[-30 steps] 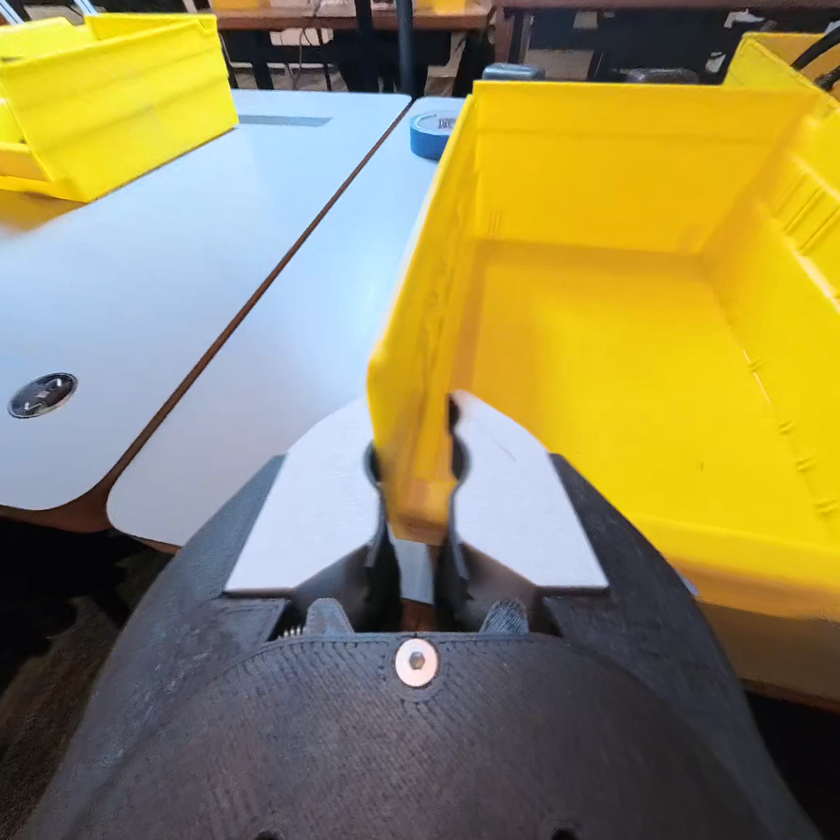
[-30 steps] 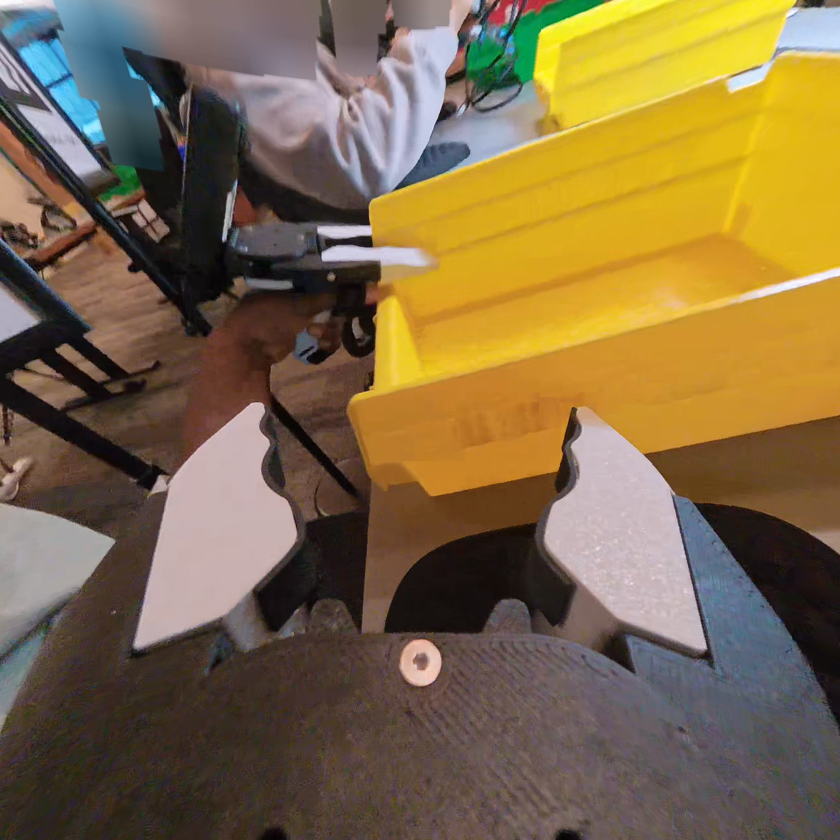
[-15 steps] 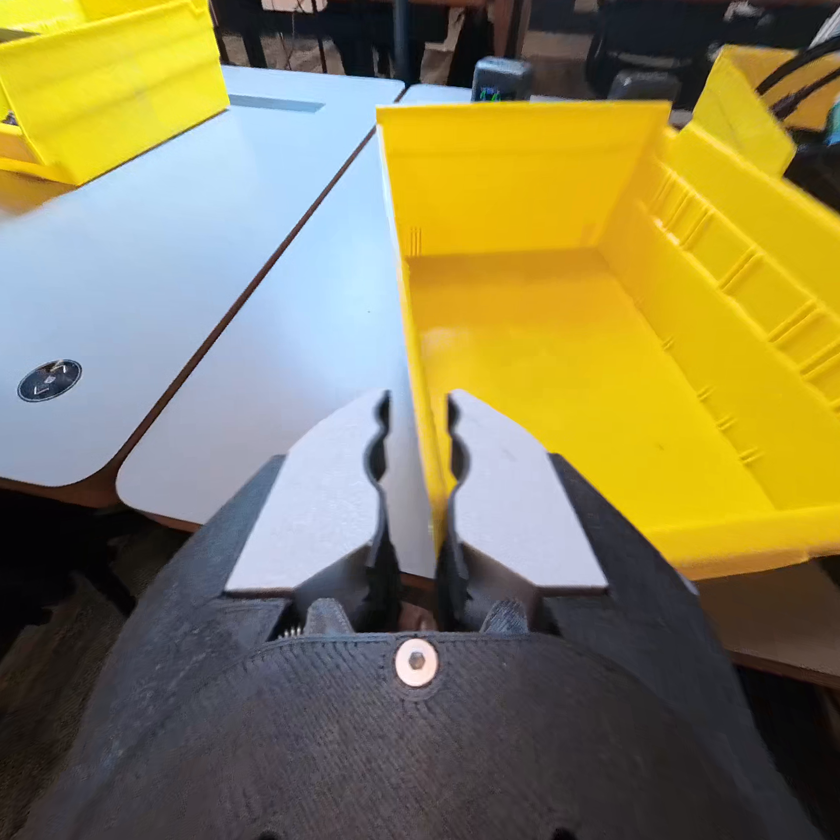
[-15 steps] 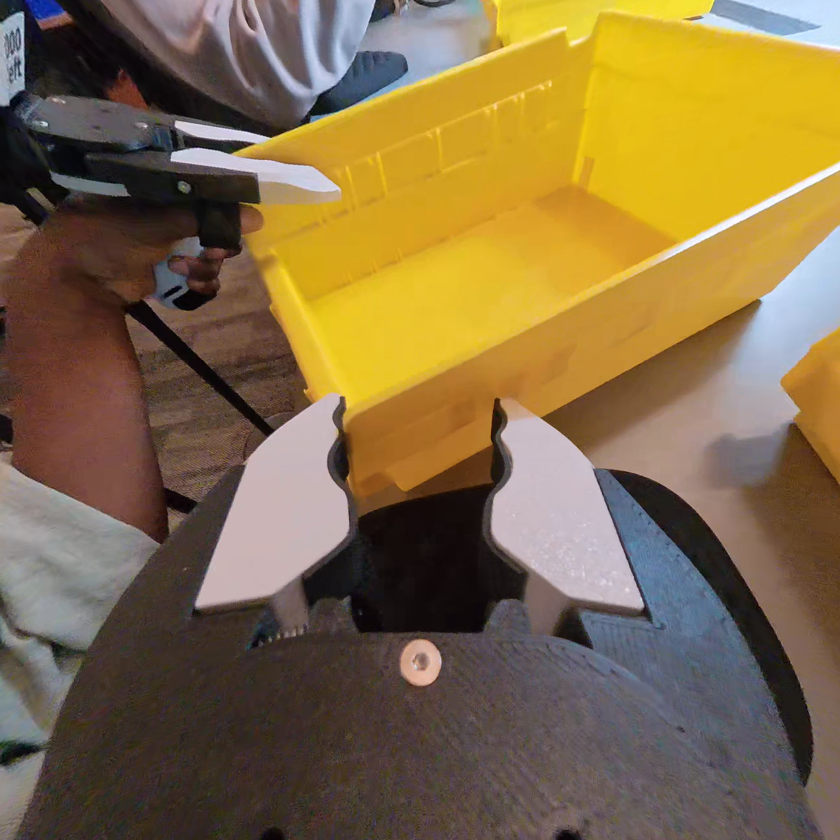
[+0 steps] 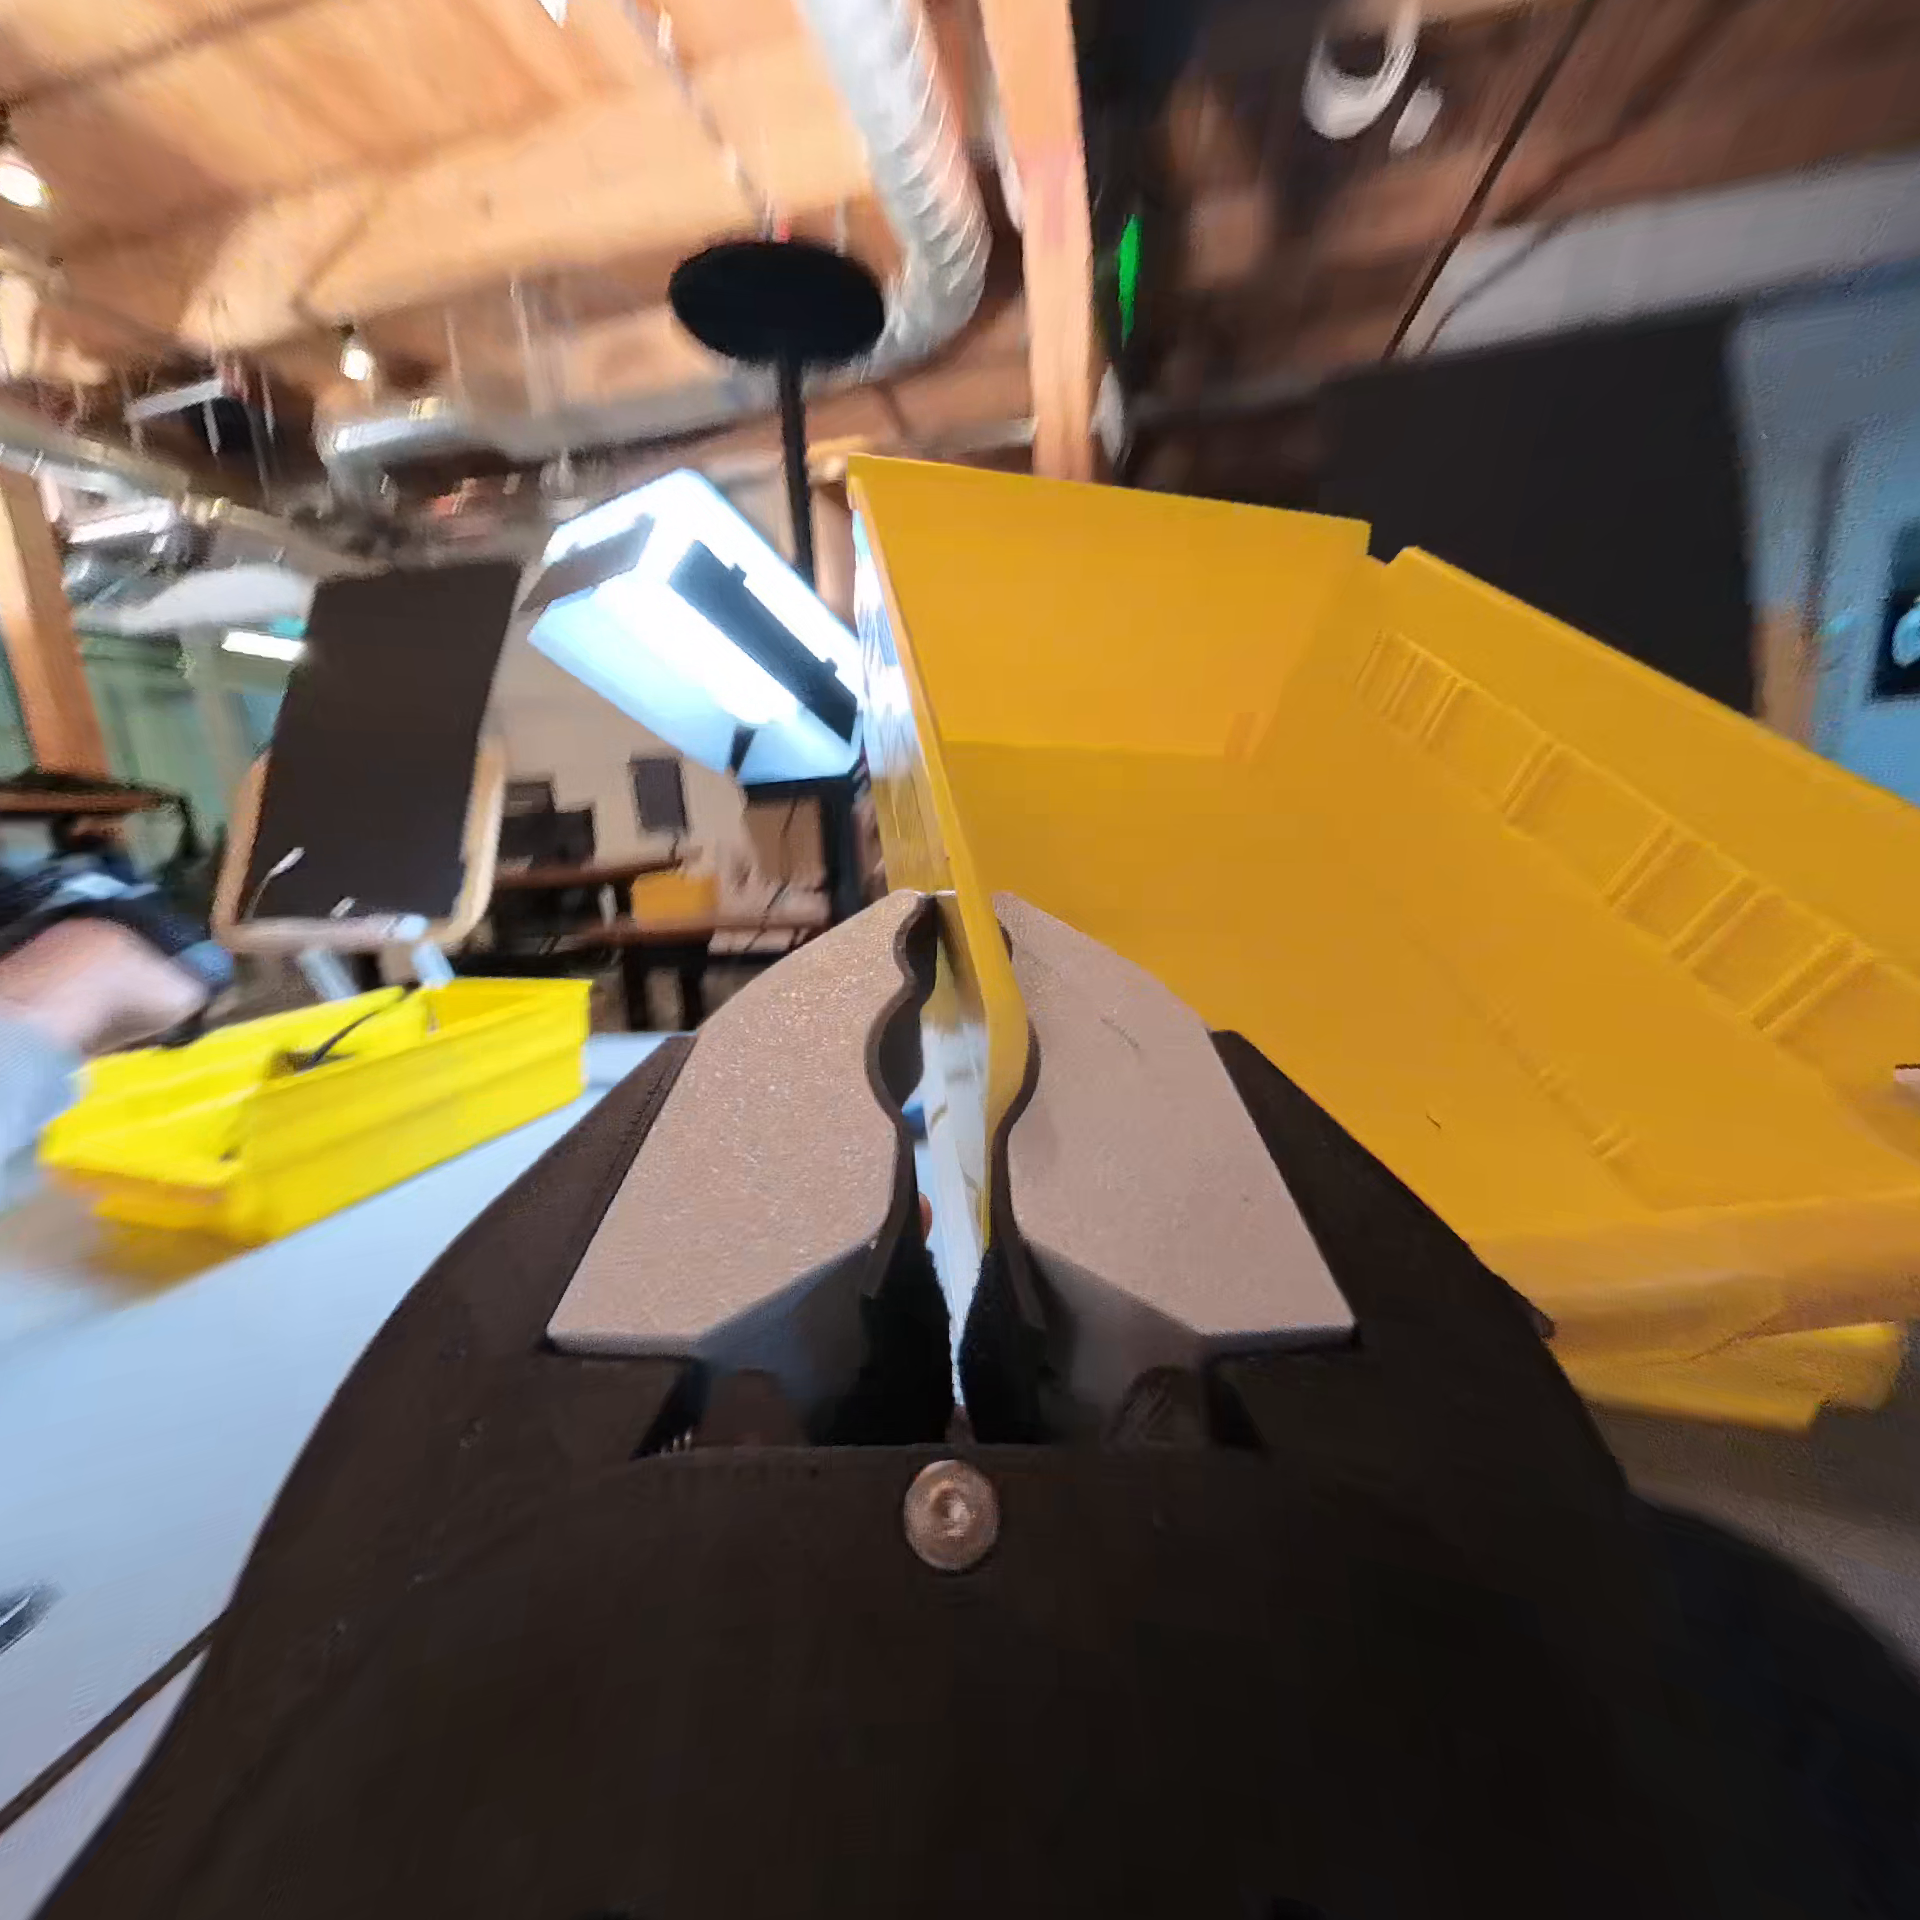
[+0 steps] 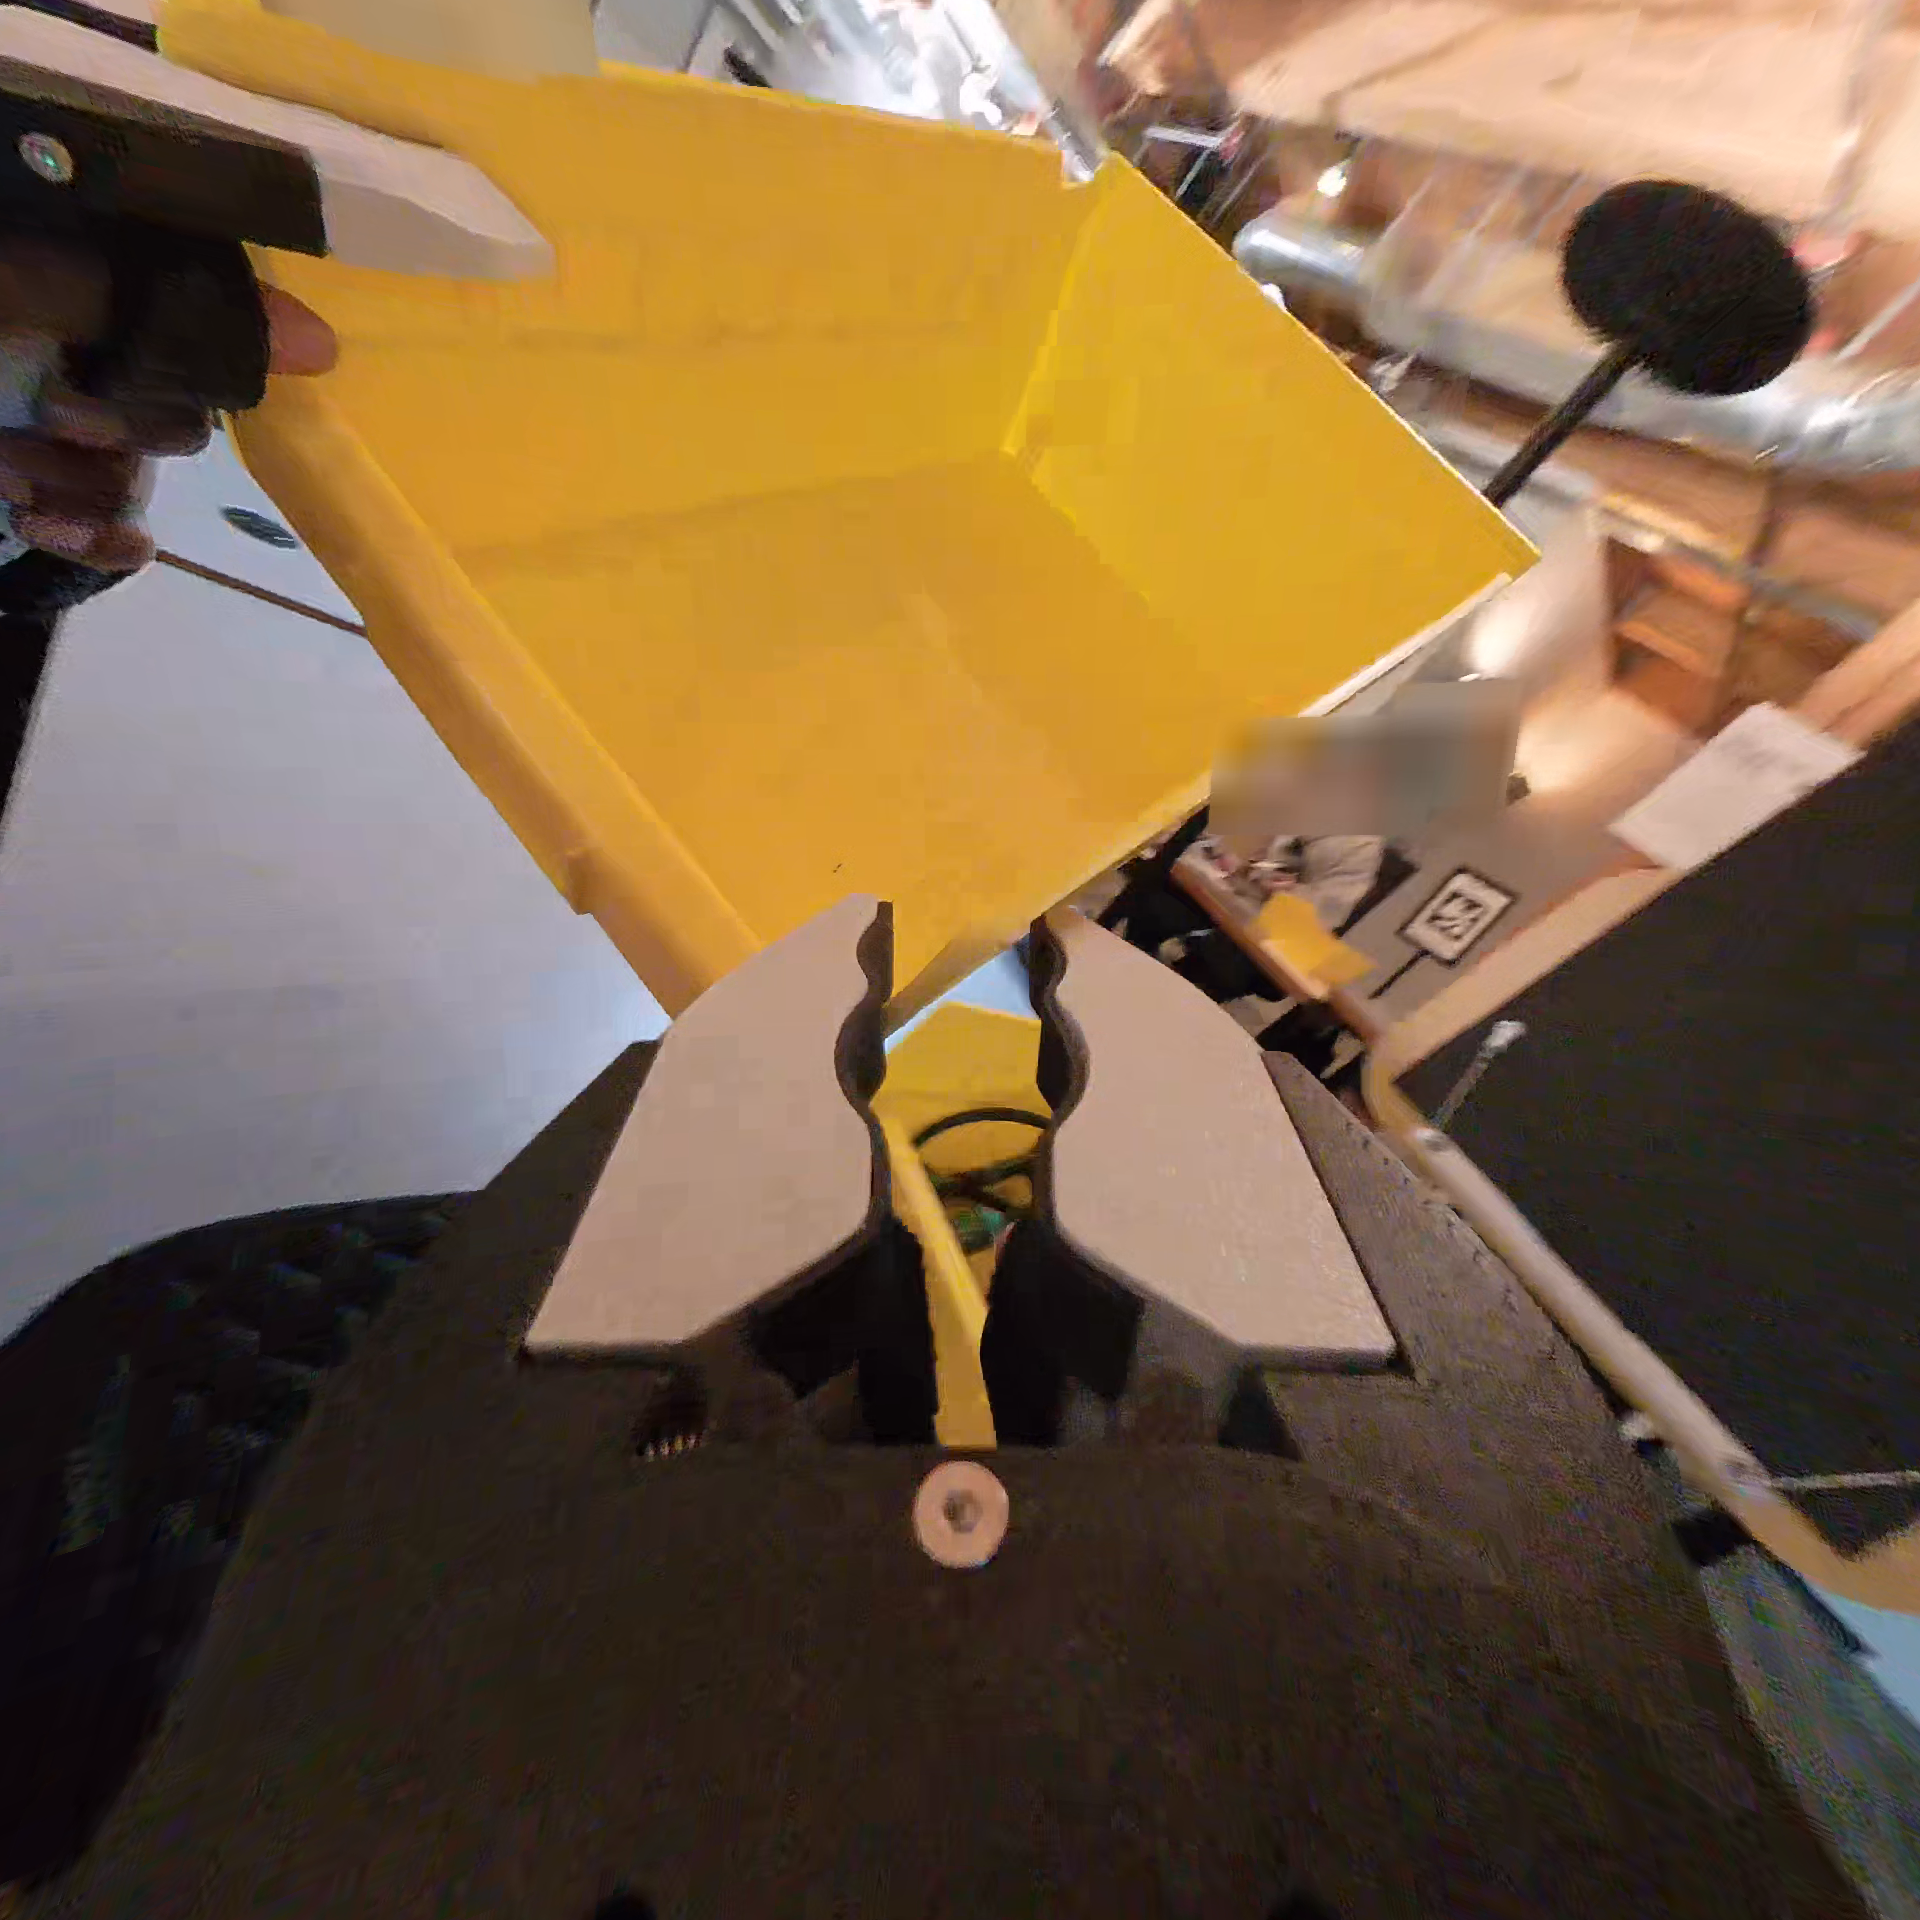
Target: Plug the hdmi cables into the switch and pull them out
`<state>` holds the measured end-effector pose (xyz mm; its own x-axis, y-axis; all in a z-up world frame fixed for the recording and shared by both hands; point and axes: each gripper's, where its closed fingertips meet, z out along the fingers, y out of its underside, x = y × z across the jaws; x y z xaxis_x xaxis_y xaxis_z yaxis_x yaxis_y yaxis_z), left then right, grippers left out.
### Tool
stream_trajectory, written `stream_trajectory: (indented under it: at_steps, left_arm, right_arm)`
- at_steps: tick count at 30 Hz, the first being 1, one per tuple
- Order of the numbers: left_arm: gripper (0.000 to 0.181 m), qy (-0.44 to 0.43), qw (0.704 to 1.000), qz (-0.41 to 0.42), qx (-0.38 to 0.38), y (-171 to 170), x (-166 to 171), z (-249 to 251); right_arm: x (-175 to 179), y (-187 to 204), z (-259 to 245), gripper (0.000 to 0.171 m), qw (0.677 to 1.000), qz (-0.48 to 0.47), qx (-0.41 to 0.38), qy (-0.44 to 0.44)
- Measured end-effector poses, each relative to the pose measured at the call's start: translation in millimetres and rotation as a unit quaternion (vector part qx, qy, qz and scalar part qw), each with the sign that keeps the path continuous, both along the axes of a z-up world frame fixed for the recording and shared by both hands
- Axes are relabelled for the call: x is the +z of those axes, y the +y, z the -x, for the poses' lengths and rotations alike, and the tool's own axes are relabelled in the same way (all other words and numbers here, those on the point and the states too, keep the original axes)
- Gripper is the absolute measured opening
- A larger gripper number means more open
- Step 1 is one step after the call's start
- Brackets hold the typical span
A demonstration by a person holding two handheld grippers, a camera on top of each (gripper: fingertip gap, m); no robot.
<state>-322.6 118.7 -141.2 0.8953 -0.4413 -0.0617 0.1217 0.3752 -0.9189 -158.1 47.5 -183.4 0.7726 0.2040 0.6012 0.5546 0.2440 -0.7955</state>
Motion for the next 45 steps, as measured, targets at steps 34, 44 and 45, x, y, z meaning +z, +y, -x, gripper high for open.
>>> stream_trajectory:
  at_steps: [34,44,45]
  left_arm:
    - [0.049,0.175,0.900,0.160,-0.365,-89,-123,-454]
    - [0.060,0.588,0.747,-0.106,-0.293,-65,-142,-307]
    - [0.061,0.650,0.702,-0.103,-0.274,-45,-166,-291]
  right_arm:
    - [-120,-159,-407,0.025,0.886,0.191,-0.421,0.041]
    - [-101,-147,-325,0.058,0.942,0.163,-0.256,-0.144]
    - [-116,-143,-319,0.062,0.934,0.202,-0.240,-0.173]
